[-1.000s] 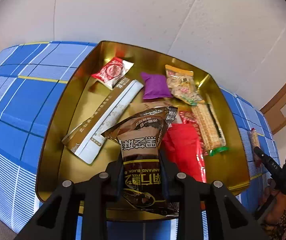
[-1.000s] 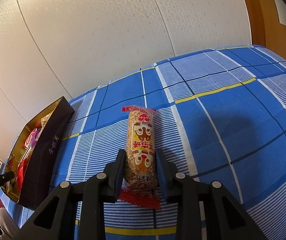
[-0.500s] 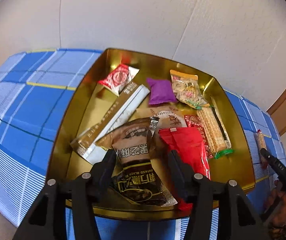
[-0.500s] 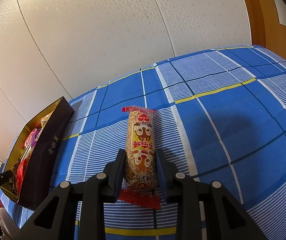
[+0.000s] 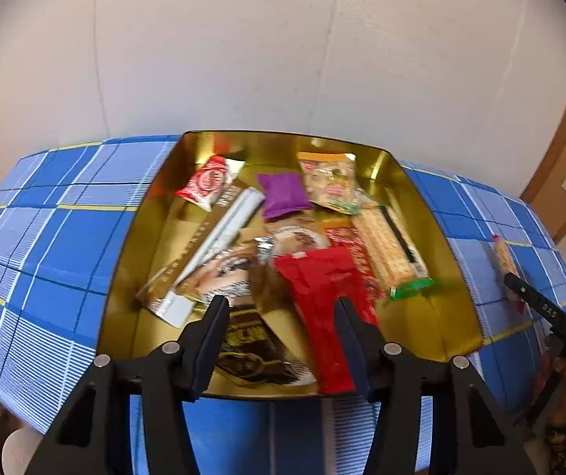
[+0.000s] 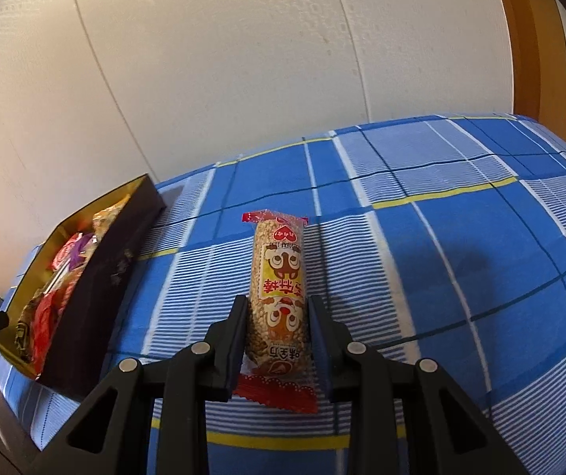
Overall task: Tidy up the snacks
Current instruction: 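Carry the peanut bar into the tray and open the right tool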
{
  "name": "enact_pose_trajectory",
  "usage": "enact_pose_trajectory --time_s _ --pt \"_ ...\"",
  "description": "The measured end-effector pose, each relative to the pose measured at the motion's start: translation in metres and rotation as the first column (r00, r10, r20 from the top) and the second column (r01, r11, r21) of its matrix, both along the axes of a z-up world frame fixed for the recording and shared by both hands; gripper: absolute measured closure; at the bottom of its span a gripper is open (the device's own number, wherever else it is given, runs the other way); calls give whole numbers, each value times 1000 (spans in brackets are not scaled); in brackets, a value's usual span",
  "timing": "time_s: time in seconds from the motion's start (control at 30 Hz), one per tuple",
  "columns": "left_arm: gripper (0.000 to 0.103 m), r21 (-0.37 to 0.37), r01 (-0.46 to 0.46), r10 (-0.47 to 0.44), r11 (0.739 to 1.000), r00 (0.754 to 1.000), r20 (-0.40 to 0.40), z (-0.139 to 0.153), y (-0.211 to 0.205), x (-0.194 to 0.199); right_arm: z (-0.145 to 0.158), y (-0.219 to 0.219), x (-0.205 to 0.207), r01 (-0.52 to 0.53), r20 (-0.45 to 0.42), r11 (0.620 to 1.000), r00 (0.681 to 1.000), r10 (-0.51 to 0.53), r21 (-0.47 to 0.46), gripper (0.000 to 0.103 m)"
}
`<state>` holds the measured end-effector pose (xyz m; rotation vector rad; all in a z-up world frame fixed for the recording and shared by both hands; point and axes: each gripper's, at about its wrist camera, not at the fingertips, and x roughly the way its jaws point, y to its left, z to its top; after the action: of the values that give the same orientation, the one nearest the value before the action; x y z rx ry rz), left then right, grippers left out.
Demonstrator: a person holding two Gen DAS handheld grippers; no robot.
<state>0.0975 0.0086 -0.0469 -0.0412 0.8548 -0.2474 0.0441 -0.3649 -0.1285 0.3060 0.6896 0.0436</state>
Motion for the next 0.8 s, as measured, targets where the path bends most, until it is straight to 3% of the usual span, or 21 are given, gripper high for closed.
enact_pose_trajectory --time_s 0.27,0.53,0.8 --pt "47 -26 89 -89 996 996 -3 1 -21 -15 9 27 -14 -54 26 998 998 53 28 73" --pt "47 -8 166 -166 986 986 -15 -7 -41 -30 41 70 -17 -125 73 990 990 121 61 73" --pt "46 -1 160 -160 987 987 -25 -9 -40 -29 73 126 19 -209 61 977 976 211 -26 73"
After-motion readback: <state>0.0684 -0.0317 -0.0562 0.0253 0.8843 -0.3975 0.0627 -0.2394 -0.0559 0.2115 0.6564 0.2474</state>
